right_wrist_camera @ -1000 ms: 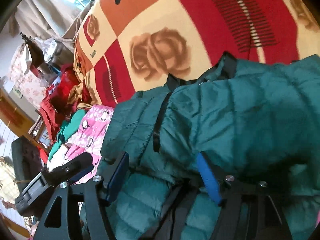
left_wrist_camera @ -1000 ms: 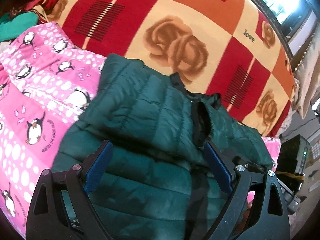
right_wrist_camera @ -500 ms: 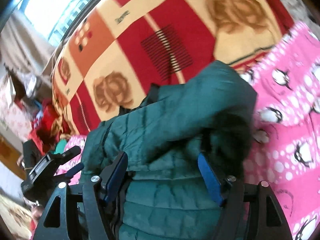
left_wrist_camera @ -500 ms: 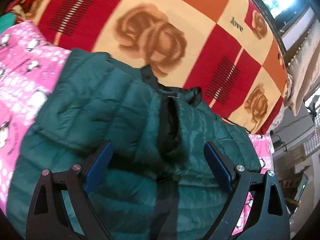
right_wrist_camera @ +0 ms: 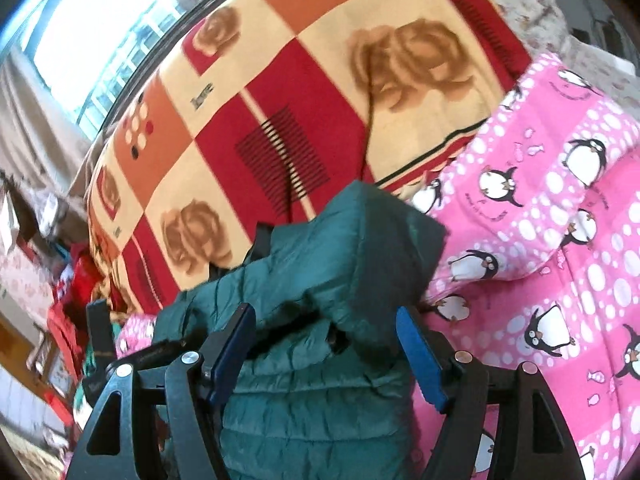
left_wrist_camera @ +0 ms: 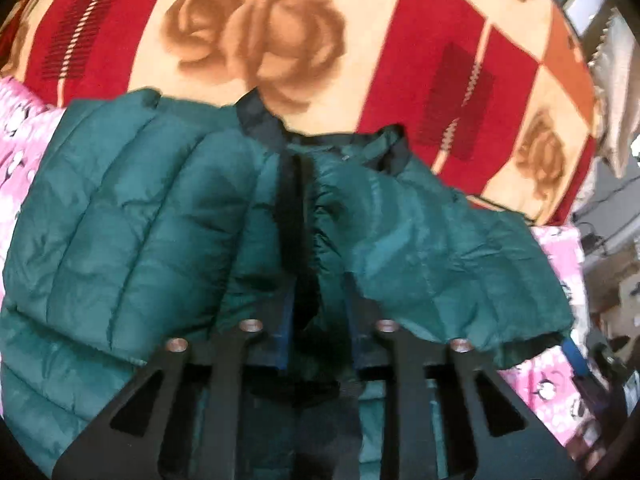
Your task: Fold large clothes
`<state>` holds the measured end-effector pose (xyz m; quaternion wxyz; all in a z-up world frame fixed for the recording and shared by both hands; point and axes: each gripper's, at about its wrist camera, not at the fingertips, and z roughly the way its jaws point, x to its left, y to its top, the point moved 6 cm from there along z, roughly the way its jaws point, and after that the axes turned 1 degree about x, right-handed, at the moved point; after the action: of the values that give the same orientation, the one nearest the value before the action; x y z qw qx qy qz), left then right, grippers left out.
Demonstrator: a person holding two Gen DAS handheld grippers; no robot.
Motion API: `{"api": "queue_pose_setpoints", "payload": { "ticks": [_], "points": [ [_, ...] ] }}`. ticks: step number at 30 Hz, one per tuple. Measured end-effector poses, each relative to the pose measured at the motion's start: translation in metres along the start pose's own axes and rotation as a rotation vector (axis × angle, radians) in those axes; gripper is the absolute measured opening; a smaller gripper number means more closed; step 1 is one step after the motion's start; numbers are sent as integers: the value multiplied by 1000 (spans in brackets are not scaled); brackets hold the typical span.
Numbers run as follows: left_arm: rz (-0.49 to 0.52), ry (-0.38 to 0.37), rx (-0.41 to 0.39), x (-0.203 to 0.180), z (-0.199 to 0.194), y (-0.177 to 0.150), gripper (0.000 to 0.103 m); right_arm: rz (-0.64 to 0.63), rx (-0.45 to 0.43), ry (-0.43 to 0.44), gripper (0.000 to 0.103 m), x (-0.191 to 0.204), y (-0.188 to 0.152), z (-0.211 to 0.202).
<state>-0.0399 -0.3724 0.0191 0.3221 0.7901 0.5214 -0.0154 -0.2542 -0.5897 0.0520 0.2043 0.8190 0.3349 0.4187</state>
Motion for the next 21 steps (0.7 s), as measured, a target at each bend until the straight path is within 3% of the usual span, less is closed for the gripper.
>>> {"api": "queue_pose_setpoints", "payload": {
  "ticks": [4, 11, 21],
  "points": [
    [51, 55, -102, 8, -31, 15, 15, 44, -31, 12, 71, -4, 4, -2],
    [65, 153, -205, 53, -70, 32, 13, -27, 39, -1, 71, 16, 4, 33],
    [13, 221, -157, 114, -55, 18, 11, -294, 213, -73, 71, 64, -21, 130]
  ]
}}
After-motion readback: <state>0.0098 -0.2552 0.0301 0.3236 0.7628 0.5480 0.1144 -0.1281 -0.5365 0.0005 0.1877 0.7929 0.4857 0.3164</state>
